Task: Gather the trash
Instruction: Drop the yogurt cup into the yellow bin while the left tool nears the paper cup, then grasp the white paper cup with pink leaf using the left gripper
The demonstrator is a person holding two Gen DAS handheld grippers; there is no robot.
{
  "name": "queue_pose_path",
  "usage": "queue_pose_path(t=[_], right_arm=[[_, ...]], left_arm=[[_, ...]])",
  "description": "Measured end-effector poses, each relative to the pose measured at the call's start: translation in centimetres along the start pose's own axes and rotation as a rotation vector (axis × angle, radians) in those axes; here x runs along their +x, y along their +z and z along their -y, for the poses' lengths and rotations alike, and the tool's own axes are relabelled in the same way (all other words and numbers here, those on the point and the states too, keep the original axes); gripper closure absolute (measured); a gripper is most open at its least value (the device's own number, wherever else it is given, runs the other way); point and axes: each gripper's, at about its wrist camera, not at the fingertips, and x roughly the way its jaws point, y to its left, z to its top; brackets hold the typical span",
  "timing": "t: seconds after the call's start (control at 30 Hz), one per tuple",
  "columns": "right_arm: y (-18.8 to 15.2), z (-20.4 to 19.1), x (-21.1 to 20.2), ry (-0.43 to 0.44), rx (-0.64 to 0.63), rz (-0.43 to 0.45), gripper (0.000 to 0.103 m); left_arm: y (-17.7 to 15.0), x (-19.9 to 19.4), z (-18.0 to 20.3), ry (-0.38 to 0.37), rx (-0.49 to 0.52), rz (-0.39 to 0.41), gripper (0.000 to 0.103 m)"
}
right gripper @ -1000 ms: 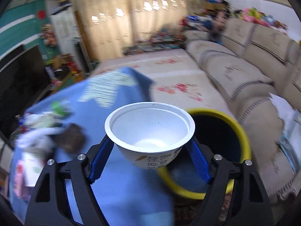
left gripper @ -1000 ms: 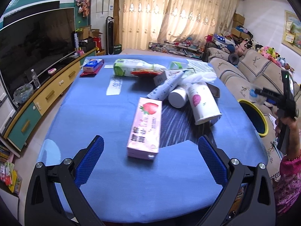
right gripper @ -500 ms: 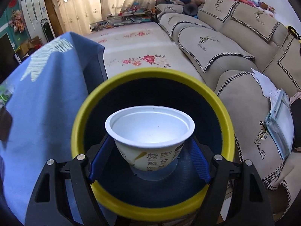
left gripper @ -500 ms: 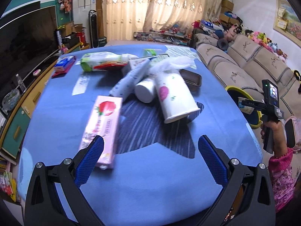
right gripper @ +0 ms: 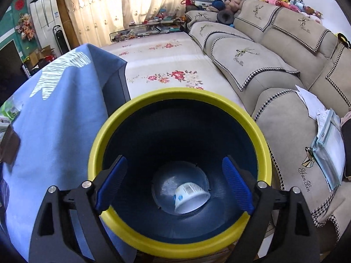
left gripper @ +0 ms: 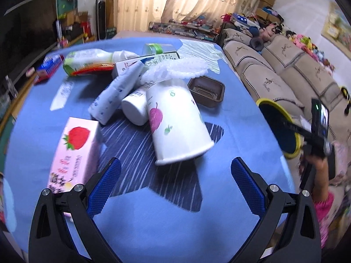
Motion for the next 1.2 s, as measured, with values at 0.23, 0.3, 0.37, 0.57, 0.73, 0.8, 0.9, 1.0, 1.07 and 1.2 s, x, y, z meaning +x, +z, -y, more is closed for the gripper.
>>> queue_pose_path(t=[0.23,0.3,0.37,0.57,0.73,0.8,0.9,1.0,1.07,1.2], right_arm=[[-0.1,-0.3,-1.4,0.037,-0.010,0.027,0.017],[-0.1,-0.2,-1.5,0.042,-0.011,0.028,0.017],[-0.1,-0.2,-1.6,0.049,-0.011,0.028,0.017],[-0.2,0.3,-1.5,0.067,-0.002,0.027,0.017],[-0.4,1.1,-1.4,0.072,0.011,0.023,0.017],[-0.4,1.5,-1.5,0.075,0.016,0.023,0.017],[-0.5,1.9,-1.7,0.080,0.023,0.026,0.017],[-0.6,2.1,-2.1,0.091,0.031,0.034,0.017],[-0.7,2.3,-2.5,0.102,0.037,0.041,0.017],[-1.1,2.5,-3.5,0.112,0.044,0.058,0.017]], left_arm=[[2.7,2.0,0.7,0.056,-0.021,-0.001,0.004],[3.2,2.4,0.9,0.072,-0.020,-0.001,0.004],[3.7,2.9,0.9,0.084,-0.023,-0.011,0.004],[4.3,4.2,0.9,0.098,-0.033,-0.043,0.014],[4.4,5.3,1.0,0.101,-0.045,-0.085,0.026],[4.4,5.6,1.0,0.092,-0.048,-0.093,0.033],[4.4,5.6,1.0,0.090,-0.051,-0.090,0.042],[4.0,5.1,1.2,0.070,-0.041,-0.092,0.044],[3.7,4.5,1.5,0.059,-0.033,-0.091,0.045],[2.8,2.7,2.9,0.014,0.004,-0.080,0.045]])
